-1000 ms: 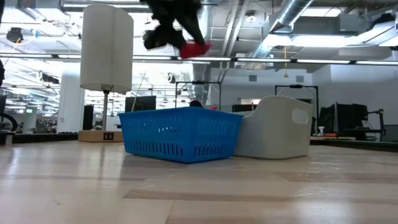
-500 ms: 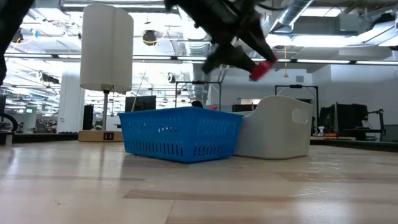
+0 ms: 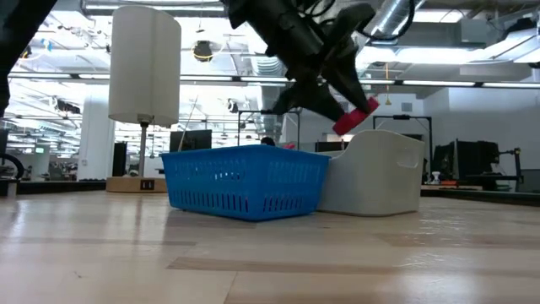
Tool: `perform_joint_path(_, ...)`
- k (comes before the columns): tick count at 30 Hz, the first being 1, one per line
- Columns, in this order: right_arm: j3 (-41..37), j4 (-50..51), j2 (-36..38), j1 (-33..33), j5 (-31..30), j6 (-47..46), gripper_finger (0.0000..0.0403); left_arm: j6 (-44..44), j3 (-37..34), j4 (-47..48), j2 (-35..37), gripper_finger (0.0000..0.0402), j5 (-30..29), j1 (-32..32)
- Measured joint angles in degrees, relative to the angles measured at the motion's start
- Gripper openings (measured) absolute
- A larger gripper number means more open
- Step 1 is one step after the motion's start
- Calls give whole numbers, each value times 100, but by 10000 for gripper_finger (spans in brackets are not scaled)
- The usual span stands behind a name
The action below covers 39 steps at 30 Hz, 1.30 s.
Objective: Pick & Place Office items
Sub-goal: Put the red digital timer into the blue bin
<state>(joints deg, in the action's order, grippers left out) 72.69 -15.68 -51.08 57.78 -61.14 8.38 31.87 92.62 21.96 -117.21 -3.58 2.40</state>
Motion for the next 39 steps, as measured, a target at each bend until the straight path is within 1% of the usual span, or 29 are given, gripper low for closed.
perform_joint_path(5, 0, -12, -28, 0, 2, 17, 171, 14, -57, 172, 0, 133, 34, 4)
perform_joint_path(8, 0, -31, -47, 0, 4, 18, 171, 6, -62, 800, 35, 133, 63, 114)
perform_joint_path(15, 0, -72, -60, 0, 4, 21, 171, -290, -58, 1959, 519, 133, 162, 675)
perform_joint_path(18, 0, -72, -65, 0, 4, 22, 171, -231, -58, 2271, 715, 133, 60, 927)
perform_joint_path(21, 0, -66, -73, 0, 5, 22, 171, -91, -48, 2555, 730, 133, -16, 1124)
perform_joint_path(24, 0, -69, -103, 0, 6, 43, 171, 508, -207, 2566, 637, 133, -205, 1184)
perform_joint_path(27, 0, -71, -141, 0, 5, 22, 171, 1460, -458, 2244, 638, 133, -209, 1131)
perform_joint_path(30, 0, -91, -176, 0, 11, -24, 171, 2296, -617, 2263, 638, 133, -243, 1061)
perform_joint_path(35, 0, -124, -178, 7, 17, -87, 171, 2941, -734, 2093, 638, 133, -245, 1035)
perform_joint_path(39, 0, -140, -178, 75, 19, -85, 171, 3011, -734, 2035, 638, 133, -242, 1070)
